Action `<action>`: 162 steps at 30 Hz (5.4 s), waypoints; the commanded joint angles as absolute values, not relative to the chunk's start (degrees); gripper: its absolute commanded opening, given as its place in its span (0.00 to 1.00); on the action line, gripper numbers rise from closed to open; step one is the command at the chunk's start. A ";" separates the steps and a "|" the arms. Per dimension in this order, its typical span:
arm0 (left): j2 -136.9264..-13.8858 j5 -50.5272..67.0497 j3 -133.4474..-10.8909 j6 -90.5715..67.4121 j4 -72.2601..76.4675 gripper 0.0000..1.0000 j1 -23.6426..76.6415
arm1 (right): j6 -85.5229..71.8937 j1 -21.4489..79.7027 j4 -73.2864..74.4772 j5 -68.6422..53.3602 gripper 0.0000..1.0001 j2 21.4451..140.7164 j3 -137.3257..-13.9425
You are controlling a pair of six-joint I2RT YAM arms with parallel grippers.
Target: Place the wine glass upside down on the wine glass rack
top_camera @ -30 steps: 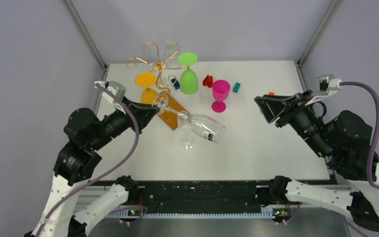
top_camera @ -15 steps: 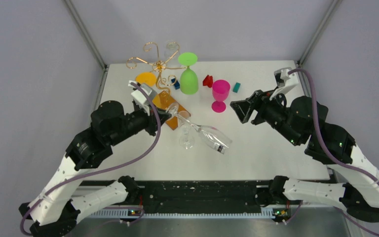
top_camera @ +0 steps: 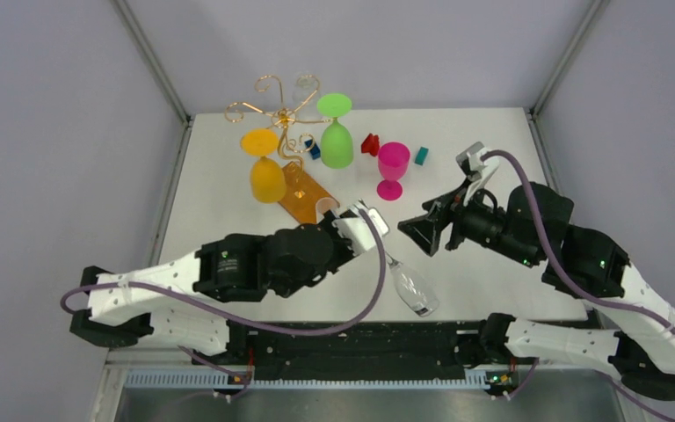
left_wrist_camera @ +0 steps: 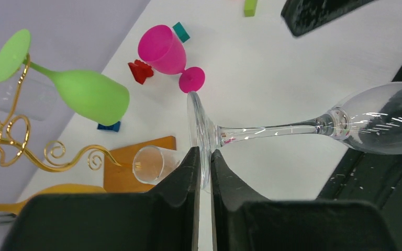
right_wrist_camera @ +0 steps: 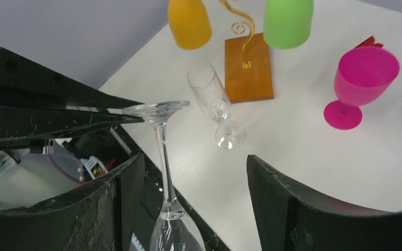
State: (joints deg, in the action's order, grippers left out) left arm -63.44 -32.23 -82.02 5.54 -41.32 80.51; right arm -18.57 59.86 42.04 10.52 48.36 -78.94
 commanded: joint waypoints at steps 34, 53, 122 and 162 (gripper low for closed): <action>-55.04 -29.71 -73.03 26.06 -21.96 0.00 88.90 | -16.36 60.05 27.04 -15.39 0.54 45.48 -59.34; -54.67 -36.25 -71.74 29.02 -18.63 0.00 89.06 | -17.30 60.11 26.55 -17.72 0.26 47.28 -58.28; -36.18 -43.46 -66.33 -2.39 -21.97 0.83 53.88 | 15.01 37.44 -13.60 -20.66 0.00 76.94 -70.63; -33.87 -41.39 -65.12 2.01 -23.73 0.84 53.88 | -2.10 37.18 -30.96 -31.26 0.00 95.28 -77.10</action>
